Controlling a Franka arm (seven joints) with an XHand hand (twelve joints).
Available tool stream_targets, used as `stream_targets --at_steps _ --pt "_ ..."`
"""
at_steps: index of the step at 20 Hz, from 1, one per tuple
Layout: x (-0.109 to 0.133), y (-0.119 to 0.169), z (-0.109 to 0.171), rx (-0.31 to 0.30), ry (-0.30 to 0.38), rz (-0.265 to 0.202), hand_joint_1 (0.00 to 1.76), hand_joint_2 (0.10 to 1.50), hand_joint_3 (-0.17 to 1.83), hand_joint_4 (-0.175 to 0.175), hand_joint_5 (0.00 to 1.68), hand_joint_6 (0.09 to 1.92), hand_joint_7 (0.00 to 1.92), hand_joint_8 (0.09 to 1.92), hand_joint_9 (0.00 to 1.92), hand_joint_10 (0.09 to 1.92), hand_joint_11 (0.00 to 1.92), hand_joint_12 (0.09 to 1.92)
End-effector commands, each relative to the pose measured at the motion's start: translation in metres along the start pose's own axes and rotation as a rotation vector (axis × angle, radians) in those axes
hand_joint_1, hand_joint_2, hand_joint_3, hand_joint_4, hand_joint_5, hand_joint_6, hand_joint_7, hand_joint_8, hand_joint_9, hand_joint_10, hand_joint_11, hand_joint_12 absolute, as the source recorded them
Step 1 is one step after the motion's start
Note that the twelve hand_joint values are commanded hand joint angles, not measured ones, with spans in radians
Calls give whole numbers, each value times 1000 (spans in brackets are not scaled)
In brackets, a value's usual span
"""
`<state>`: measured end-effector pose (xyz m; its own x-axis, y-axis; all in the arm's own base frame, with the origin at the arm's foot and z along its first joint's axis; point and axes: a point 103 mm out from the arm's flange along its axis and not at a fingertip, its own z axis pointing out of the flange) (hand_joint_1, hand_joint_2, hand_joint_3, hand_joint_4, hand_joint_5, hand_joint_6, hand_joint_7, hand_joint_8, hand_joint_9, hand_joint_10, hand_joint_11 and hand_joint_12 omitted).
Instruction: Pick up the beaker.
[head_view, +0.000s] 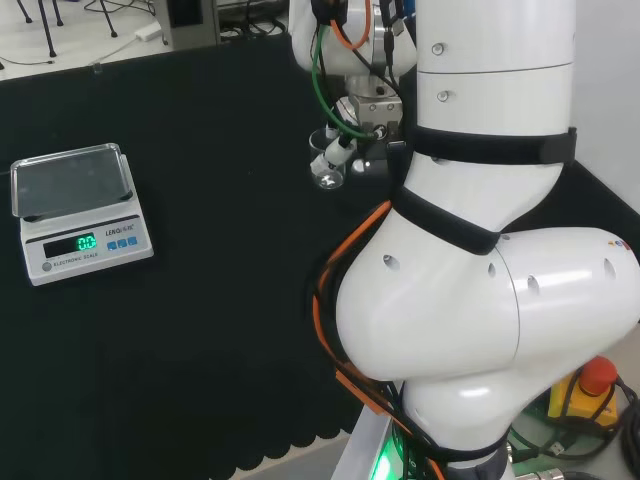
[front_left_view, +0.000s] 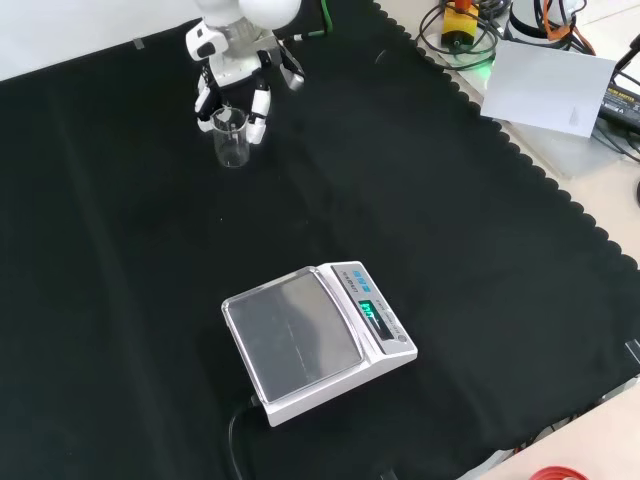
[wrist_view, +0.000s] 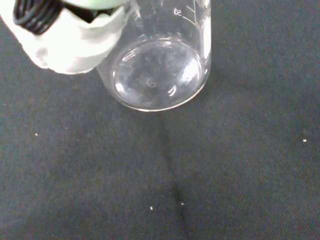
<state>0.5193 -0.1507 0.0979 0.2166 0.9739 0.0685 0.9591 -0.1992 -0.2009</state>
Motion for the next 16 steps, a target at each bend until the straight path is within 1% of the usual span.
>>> stream_targets --at_steps 1,5,9,13,15,16 --pt "3 -2 -12 -15 7 -15 952 630 519 156 862 858 1183 995 1261 629 914 1182" --pt "10 -4 -36 -53 6 -37 953 628 525 156 864 858 1186 997 1262 630 908 1183" --pt "28 -6 -65 -91 0 -68 954 626 531 157 866 859 1188 997 1263 632 905 1187" --pt "62 -8 -97 -125 -19 -120 955 623 536 156 868 859 1189 997 1263 633 904 1190" --pt "80 -10 -107 -138 -25 -149 955 622 539 156 869 858 1189 997 1263 634 904 1190" --pt "91 -11 -112 -139 -47 -171 955 622 540 156 869 858 1190 997 1263 634 904 1191"
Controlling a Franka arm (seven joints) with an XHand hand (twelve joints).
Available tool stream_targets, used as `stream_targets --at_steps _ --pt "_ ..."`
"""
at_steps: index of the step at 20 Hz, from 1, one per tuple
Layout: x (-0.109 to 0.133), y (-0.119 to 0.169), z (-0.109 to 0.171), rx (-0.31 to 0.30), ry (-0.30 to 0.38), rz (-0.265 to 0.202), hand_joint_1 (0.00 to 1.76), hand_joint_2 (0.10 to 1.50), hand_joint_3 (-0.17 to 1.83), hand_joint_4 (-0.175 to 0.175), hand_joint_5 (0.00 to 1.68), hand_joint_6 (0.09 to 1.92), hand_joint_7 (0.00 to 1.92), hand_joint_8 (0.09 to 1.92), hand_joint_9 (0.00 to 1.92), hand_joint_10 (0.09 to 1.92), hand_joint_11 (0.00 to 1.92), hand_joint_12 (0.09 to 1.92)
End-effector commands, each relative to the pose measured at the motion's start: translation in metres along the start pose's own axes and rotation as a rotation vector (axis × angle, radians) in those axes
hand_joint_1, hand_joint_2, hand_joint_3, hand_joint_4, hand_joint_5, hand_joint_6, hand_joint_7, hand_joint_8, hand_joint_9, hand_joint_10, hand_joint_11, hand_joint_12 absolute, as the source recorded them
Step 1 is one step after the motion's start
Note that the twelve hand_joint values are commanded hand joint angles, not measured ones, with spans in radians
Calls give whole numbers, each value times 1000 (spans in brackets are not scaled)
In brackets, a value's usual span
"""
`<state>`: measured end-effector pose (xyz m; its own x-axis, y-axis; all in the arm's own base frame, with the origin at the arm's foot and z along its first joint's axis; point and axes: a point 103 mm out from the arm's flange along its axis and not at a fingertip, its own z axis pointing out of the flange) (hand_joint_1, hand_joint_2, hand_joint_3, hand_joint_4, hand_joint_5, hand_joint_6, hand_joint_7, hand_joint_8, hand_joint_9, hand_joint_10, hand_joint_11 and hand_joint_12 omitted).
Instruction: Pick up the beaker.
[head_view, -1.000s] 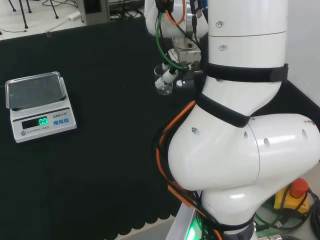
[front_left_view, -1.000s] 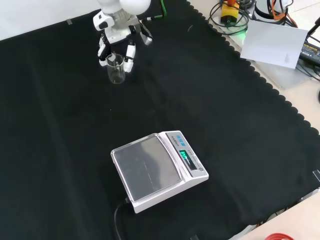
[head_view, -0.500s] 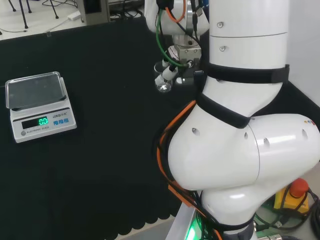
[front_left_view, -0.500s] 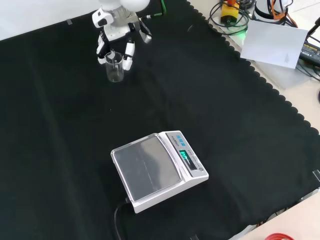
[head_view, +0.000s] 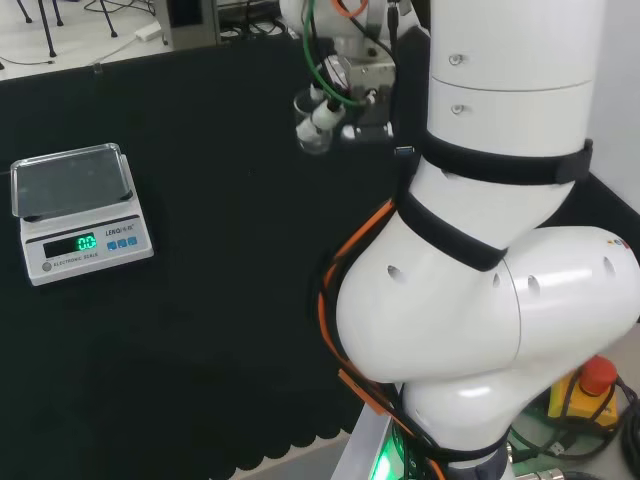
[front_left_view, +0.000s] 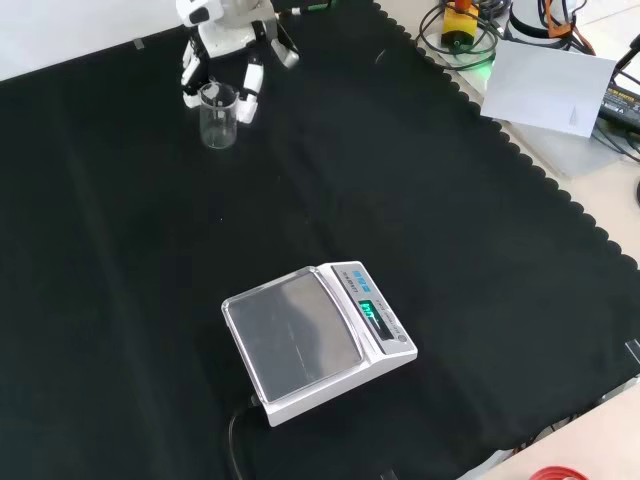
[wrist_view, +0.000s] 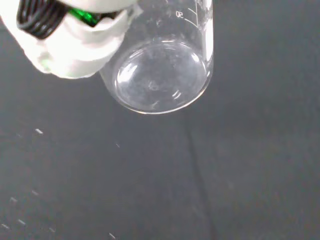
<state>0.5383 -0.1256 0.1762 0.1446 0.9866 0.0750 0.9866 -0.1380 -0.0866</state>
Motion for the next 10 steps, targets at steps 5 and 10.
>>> stream_targets --at_steps 5,10 --pt "147 -1 -61 -42 -78 -213 955 619 545 156 872 857 1189 997 1261 635 901 1191" --pt "251 -9 -60 -43 -85 -342 955 617 550 157 877 856 1188 997 1258 635 896 1193"
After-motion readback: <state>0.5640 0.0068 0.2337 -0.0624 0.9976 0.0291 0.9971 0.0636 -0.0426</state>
